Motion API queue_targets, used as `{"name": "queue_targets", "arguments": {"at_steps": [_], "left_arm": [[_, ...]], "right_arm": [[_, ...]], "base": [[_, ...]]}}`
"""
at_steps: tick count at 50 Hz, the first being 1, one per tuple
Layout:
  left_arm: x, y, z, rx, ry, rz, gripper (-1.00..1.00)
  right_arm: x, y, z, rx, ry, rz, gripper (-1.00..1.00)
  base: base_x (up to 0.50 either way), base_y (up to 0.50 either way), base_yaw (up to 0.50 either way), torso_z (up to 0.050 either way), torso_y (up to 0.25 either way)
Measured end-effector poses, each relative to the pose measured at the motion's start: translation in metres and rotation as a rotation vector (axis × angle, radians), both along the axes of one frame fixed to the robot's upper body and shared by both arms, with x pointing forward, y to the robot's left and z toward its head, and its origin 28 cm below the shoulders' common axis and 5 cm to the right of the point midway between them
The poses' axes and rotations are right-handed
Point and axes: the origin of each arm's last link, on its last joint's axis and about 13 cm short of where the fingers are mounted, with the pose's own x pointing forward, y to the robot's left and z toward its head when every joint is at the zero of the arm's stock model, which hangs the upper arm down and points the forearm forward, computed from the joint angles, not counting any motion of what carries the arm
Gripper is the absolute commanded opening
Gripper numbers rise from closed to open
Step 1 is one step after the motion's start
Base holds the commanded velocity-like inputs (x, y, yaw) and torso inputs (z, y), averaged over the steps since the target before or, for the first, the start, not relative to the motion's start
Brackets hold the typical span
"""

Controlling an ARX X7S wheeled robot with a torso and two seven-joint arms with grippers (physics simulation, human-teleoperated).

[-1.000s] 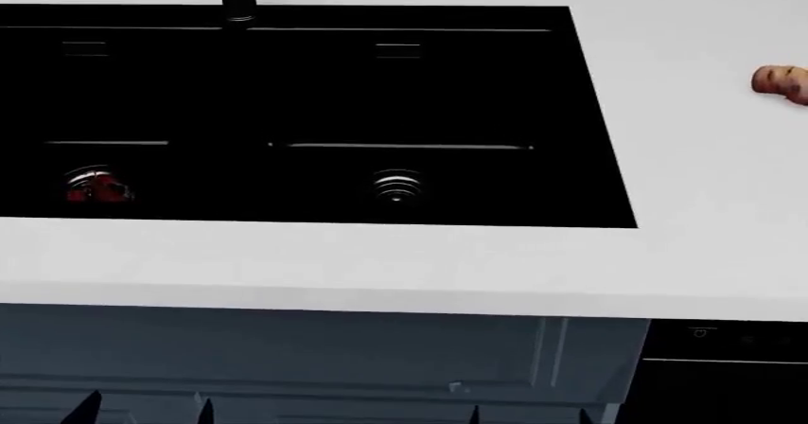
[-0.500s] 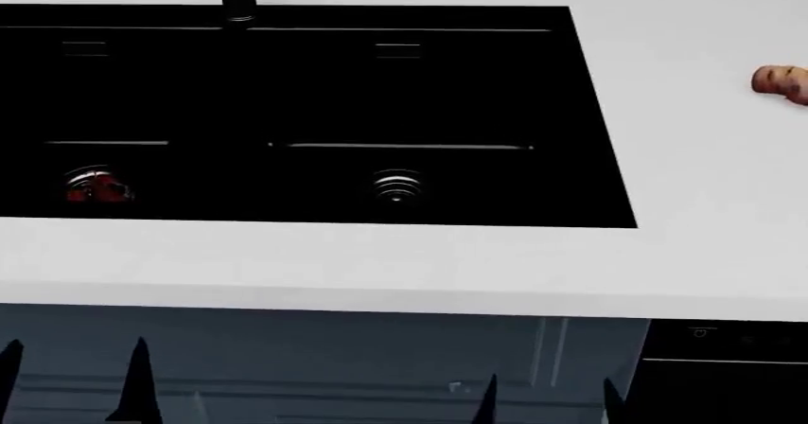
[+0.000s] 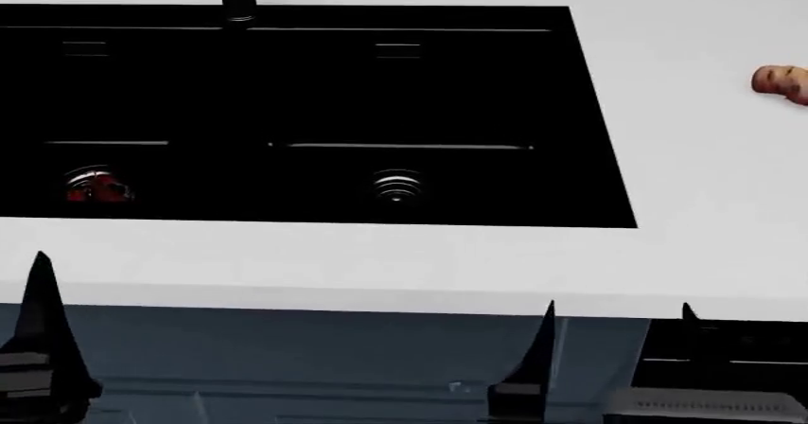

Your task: Turn the sink spout to the right.

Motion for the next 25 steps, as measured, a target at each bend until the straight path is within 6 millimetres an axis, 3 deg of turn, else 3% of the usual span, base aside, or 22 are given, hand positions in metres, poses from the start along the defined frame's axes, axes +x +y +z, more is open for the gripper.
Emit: {"name": "queue_targets", "arguments": {"at_steps": [25], "left_arm": [[0.004,0.02,0.025,0.031,-0.061,0.097,1.0]], "right_arm": [[0.007,-0.032,0.039,-0.04,-0.067,-0.122,1.0]], "base": [[0.0,0.0,0.0,0.0,0.0]]}}
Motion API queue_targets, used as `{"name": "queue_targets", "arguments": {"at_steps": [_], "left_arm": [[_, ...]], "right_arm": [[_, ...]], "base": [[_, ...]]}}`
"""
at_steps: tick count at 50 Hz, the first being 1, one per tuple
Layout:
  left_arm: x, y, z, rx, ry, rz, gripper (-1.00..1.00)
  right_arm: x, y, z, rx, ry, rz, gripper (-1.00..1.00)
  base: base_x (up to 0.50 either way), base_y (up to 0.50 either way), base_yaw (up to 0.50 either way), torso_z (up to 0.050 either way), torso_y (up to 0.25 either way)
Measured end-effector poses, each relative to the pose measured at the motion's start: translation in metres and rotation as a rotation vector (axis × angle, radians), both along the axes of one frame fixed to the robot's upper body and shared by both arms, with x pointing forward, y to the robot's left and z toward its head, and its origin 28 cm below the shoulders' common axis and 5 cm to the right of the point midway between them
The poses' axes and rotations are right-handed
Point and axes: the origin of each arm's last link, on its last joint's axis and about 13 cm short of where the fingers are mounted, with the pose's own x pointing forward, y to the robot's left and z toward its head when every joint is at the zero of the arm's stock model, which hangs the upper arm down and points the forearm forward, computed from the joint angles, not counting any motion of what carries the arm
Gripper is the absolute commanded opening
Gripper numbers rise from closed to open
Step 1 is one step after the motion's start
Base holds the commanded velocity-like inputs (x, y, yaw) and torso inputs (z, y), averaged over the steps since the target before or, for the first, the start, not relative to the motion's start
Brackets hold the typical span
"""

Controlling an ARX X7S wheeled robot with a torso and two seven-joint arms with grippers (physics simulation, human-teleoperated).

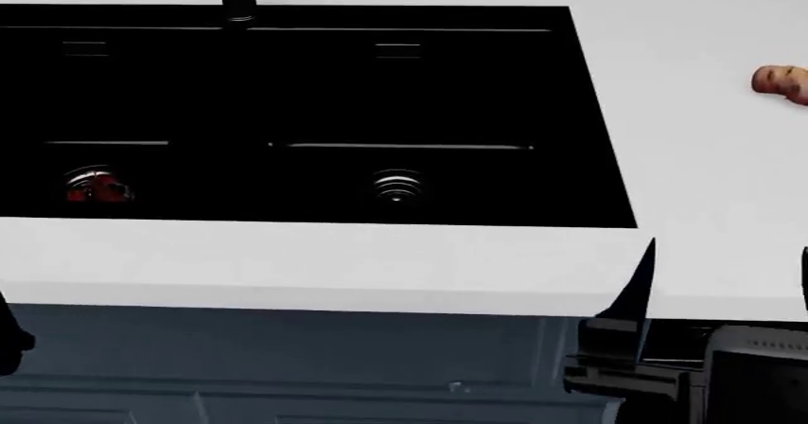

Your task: Turn the sink spout to the right.

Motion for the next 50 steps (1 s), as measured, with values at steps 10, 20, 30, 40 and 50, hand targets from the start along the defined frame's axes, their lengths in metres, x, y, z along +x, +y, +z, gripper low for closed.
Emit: {"name": "queue_targets", "arguments": {"at_steps": [10,20,30,40,50], "left_arm": [[0.001,0.003,0.003,0.0,-0.003,0.017,1.0],[0.002,0.004,0.005,-0.004,0.0,0.028,1.0],[0.004,0.005,0.006,-0.009,0.011,0.039,1.0],[0.005,0.005,0.011,-0.026,0.006,0.054,1.0],[0.005,0.005,0.014,-0.022,-0.005,0.048,1.0]], "right_arm": [[0.009,-0.007,0.013,-0.017,-0.019,-0.025,1.0],[0.017,-0.01,0.024,-0.027,-0.036,-0.031,1.0],[0.02,-0.01,0.034,-0.031,-0.046,-0.034,1.0],[0.021,-0.01,0.039,-0.035,-0.053,-0.036,1.0],[0.02,-0.011,0.043,-0.042,-0.075,-0.022,1.0]], "base": [[0.0,0.0,0.0,0.0,0.0],[0.0,0.0,0.0,0.0,0.0],[0.0,0.0,0.0,0.0,0.0],[0.0,0.0,0.0,0.0,0.0],[0.01,0.41,0.0,0.0,0.0]]}}
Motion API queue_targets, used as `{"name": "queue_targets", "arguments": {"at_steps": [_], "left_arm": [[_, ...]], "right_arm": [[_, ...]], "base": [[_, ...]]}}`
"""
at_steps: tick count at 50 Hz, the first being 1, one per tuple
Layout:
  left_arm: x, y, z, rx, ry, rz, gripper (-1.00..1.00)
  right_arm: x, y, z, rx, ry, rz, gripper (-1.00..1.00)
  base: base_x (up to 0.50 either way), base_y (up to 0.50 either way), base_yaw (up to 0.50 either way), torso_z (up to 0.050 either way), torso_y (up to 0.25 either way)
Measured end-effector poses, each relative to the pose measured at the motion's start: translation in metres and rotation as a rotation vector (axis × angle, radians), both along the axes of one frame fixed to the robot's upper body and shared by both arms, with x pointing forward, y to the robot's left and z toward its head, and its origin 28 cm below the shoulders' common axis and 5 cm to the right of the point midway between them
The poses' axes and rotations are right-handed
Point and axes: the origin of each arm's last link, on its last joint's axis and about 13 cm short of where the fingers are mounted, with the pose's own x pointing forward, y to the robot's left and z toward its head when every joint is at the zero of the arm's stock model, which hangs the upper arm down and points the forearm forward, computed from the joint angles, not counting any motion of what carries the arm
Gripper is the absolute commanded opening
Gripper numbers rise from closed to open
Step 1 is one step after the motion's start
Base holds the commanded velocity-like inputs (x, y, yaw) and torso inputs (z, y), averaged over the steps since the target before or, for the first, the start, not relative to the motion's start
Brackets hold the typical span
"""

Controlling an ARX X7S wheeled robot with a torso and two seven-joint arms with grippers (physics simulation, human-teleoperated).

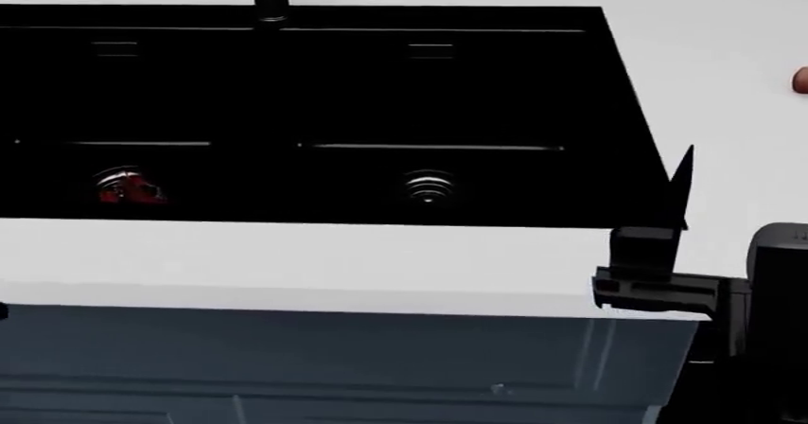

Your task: Turn the sink spout to the right.

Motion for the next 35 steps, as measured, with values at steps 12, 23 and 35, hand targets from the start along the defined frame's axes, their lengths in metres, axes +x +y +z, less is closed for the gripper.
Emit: {"name": "queue_targets", "arguments": {"at_steps": [12,23,35], "left_arm": [[0.0007,-0.0003,0.0022,0.005,-0.008,-0.003,1.0],[0.0005,0.0003,0.0029,0.008,-0.012,0.001,1.0],[0.0002,0.0006,0.0025,0.01,-0.013,0.001,1.0]], "right_arm": [[-0.0012,0.0002,0.0017,0.002,-0.009,0.014,1.0],[-0.002,0.0003,0.0022,0.003,-0.015,0.019,1.0],[-0.0033,0.0004,0.0003,0.013,-0.018,0.026,1.0]], "base": [[0.06,0.38,0.0,0.0,0.0],[0.12,0.38,0.0,0.0,0.0],[0.27,0.24,0.0,0.0,0.0]]}}
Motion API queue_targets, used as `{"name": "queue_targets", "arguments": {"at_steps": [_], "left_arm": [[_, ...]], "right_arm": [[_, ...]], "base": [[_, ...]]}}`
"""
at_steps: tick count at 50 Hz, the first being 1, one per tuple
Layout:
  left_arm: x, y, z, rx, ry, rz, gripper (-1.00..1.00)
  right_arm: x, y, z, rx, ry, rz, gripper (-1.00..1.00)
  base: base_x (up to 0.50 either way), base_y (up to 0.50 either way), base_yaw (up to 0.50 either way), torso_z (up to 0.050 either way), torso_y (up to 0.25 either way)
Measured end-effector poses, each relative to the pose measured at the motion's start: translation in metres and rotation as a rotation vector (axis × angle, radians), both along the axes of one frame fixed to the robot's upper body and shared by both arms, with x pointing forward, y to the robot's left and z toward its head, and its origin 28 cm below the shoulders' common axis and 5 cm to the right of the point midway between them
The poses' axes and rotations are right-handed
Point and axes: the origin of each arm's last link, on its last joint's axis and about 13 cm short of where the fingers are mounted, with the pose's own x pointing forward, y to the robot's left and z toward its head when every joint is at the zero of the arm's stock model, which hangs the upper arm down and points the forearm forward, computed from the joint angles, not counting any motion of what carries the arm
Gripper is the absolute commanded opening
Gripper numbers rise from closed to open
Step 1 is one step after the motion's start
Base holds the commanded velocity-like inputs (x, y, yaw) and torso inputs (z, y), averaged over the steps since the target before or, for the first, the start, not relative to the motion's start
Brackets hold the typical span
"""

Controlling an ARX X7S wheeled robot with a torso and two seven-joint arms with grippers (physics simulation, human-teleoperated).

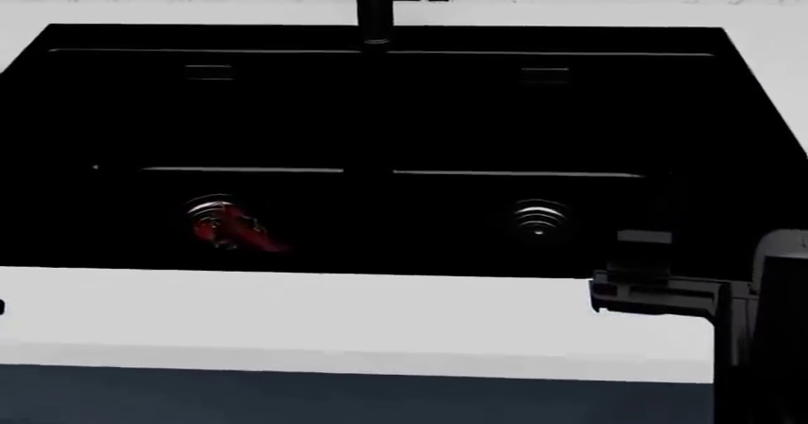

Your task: Turn the sink spout to the right.

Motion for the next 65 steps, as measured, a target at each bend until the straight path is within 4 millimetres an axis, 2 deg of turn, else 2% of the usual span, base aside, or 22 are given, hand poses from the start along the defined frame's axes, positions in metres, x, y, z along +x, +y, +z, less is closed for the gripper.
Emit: {"name": "queue_targets", "arguments": {"at_steps": [25,49,65], "left_arm": [[-0.001,0.001,-0.001,-0.003,0.001,0.001,1.0],[0.0,0.0,-0.003,-0.008,0.011,-0.011,1.0],[0.001,-0.001,-0.005,-0.01,0.017,-0.015,1.0]], "right_arm": [[-0.001,0.0,-0.004,0.003,0.003,0.009,1.0],[0.0,-0.001,-0.011,0.008,0.013,0.009,1.0],[0.0,-0.001,-0.014,0.008,0.019,0.001,1.0]], "base": [[0.3,0.14,0.0,0.0,0.0],[0.3,0.01,0.0,0.0,0.001],[0.15,0.0,0.0,0.0,0.0]]}}
